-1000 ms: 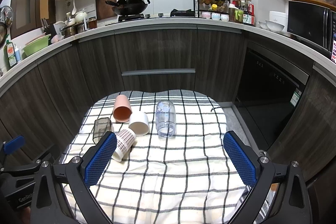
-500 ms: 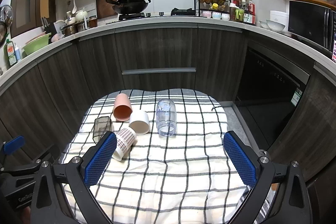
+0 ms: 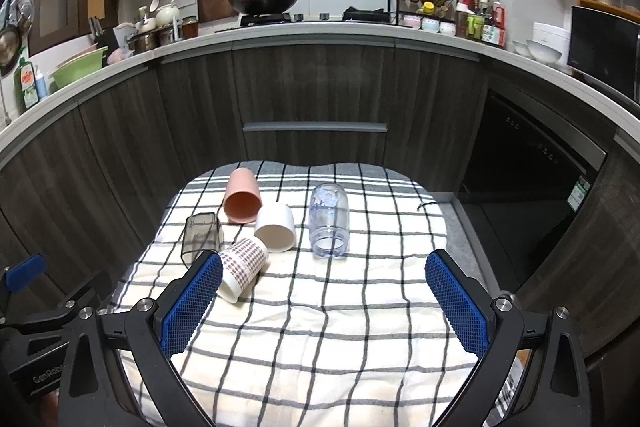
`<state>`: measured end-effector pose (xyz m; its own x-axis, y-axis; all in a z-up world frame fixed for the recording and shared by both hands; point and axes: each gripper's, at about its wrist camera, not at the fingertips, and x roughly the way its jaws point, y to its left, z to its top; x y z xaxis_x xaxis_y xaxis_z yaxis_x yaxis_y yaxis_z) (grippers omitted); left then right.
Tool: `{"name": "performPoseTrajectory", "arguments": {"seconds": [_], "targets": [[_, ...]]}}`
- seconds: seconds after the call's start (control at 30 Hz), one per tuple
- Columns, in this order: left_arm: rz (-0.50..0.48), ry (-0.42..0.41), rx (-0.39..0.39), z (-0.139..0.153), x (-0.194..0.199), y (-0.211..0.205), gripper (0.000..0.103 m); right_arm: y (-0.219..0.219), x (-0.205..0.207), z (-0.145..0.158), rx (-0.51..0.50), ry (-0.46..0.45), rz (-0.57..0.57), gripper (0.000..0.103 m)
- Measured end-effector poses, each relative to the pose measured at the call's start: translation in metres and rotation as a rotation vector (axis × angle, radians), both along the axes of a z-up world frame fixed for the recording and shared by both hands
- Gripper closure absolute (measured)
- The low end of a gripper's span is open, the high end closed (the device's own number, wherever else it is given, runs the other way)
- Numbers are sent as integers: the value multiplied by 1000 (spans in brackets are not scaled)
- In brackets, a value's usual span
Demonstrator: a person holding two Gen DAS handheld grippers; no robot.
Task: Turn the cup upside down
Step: 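Reach the right gripper to the tinted glass cup and close on it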
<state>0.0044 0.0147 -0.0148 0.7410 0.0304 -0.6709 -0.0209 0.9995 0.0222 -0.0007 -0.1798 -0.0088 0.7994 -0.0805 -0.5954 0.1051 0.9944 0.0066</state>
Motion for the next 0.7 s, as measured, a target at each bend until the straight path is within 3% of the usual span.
{"name": "performPoseTrajectory", "arguments": {"seconds": [0.2,0.7], "targets": [[67,10,-6,-7,14,13,0,9,27,-1,-6,30,50,1],[209,34,-61,-23,54,57,0,63,131,-26,-22,211,238,1]]}}
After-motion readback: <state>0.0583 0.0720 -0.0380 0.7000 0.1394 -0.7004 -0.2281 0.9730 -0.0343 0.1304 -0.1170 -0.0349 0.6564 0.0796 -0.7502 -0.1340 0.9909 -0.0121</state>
